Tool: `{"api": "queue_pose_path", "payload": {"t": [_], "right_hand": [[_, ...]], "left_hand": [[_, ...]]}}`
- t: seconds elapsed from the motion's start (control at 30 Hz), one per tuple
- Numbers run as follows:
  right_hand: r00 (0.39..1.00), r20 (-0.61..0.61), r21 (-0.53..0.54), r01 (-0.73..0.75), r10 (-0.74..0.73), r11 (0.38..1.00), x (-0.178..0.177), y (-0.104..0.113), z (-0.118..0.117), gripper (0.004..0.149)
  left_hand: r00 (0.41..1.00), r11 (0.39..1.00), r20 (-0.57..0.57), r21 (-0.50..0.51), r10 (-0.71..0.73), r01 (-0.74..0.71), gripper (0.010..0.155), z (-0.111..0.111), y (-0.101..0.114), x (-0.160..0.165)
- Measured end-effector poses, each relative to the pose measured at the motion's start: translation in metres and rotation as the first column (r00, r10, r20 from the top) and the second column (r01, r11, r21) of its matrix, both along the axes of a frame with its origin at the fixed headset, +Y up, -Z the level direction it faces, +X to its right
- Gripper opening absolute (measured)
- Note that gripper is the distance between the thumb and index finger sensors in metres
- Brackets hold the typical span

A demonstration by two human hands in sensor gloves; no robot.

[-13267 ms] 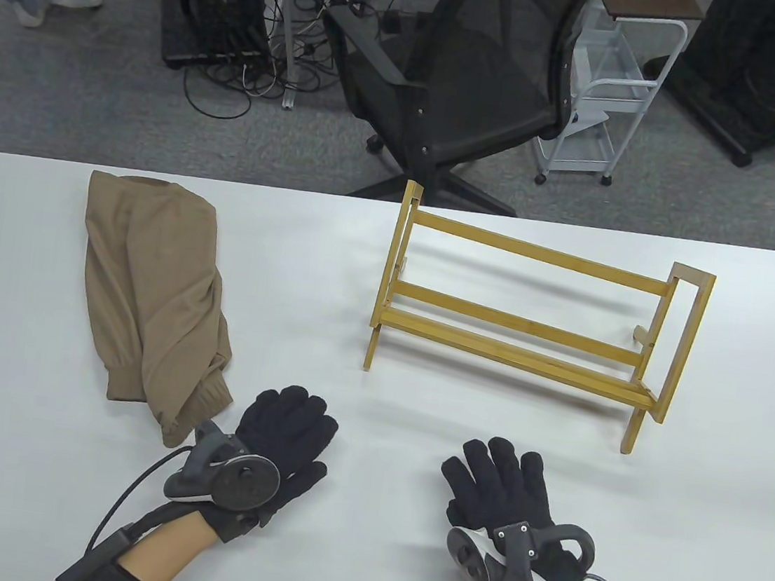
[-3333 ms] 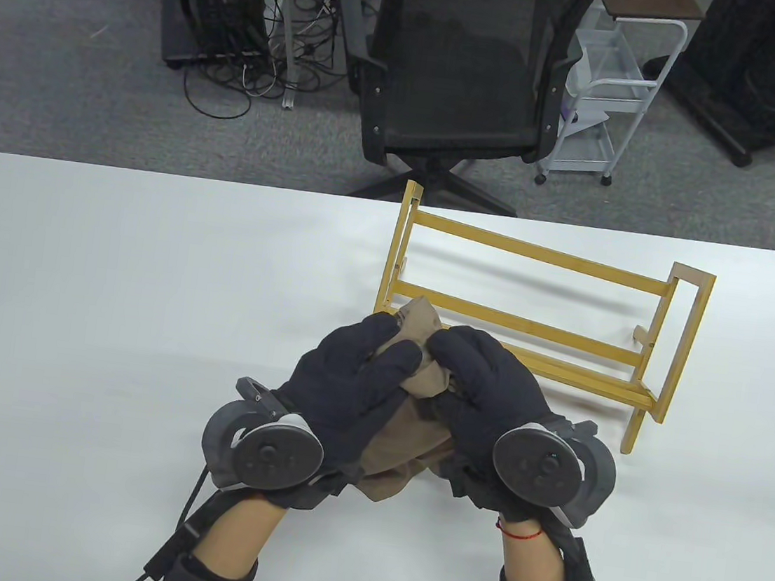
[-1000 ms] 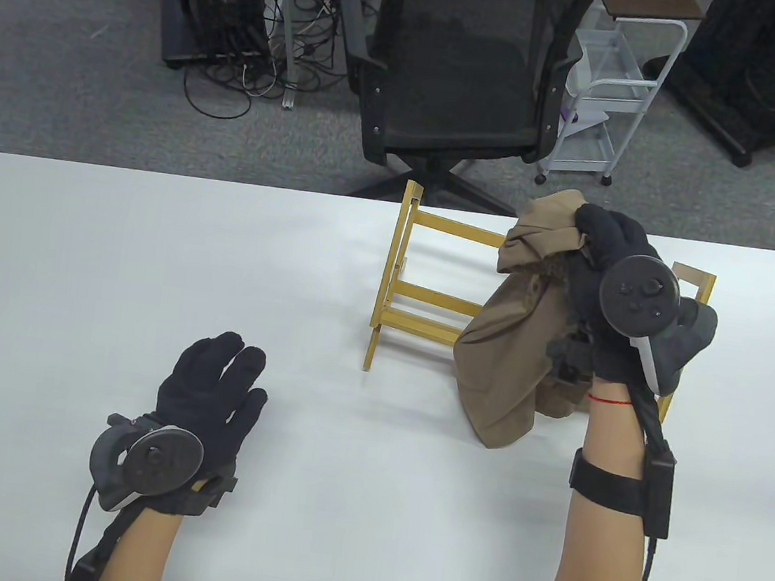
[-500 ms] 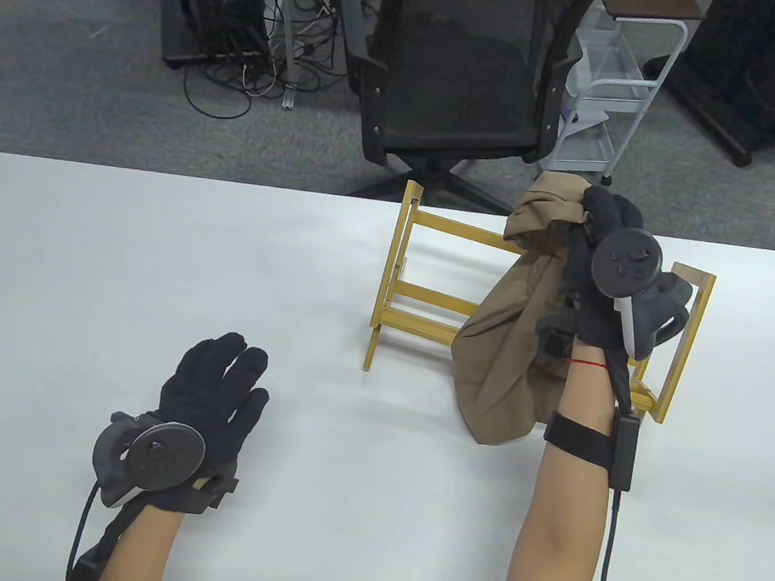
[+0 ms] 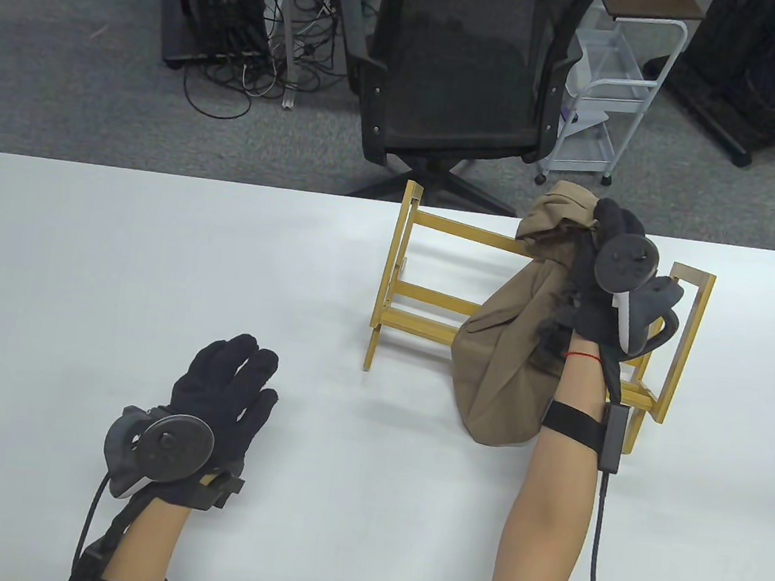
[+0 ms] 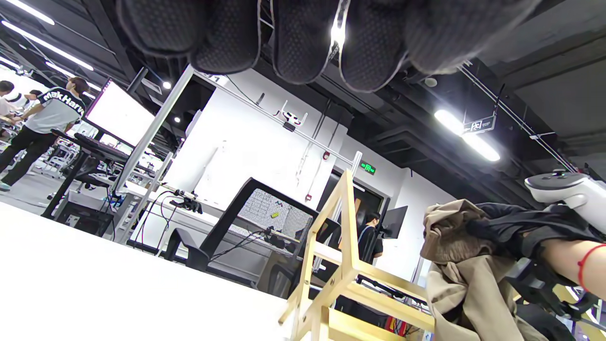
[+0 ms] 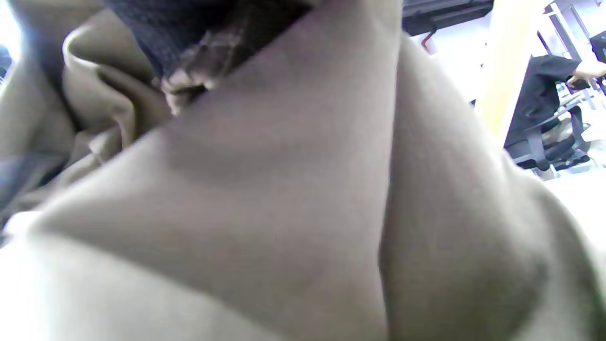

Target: Hang shorts on book rack

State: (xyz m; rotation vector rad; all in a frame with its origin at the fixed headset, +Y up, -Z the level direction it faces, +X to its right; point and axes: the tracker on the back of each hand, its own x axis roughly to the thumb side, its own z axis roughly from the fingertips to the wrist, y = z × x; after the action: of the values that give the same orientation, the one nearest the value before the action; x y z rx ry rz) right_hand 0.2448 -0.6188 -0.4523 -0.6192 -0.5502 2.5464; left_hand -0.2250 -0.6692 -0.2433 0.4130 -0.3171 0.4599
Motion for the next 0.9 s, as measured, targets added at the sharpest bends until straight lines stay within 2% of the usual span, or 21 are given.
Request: {"api": "queue_pose_path", "payload": {"t": [0.43,0.73,0.9], "right_hand": [[0.996,0.045,-0.098,0.082,-0.078,0.992,0.007,-0.036,-0.015,0.046],[0.985,0.111,-0.109,0.142,-0.130,0.984,0.012,-0.040,-0.018,0.048],[0.959,0.176,-0.097,0.241,-0.222,0.966,0.018,-0.043,-0.018,0.050]], "left_hand": [[1.000,1.000,0.025,-0.010,-0.001,0.001,0.051,0.000,-0.002,0.005],[1.000,1.000,0.029,-0.024,0.009,-0.008,0.052,-0.001,-0.003,0.005],[0.999,0.999,0.032,-0.037,0.013,-0.012,0.052,-0.002,-0.004,0.005]]}}
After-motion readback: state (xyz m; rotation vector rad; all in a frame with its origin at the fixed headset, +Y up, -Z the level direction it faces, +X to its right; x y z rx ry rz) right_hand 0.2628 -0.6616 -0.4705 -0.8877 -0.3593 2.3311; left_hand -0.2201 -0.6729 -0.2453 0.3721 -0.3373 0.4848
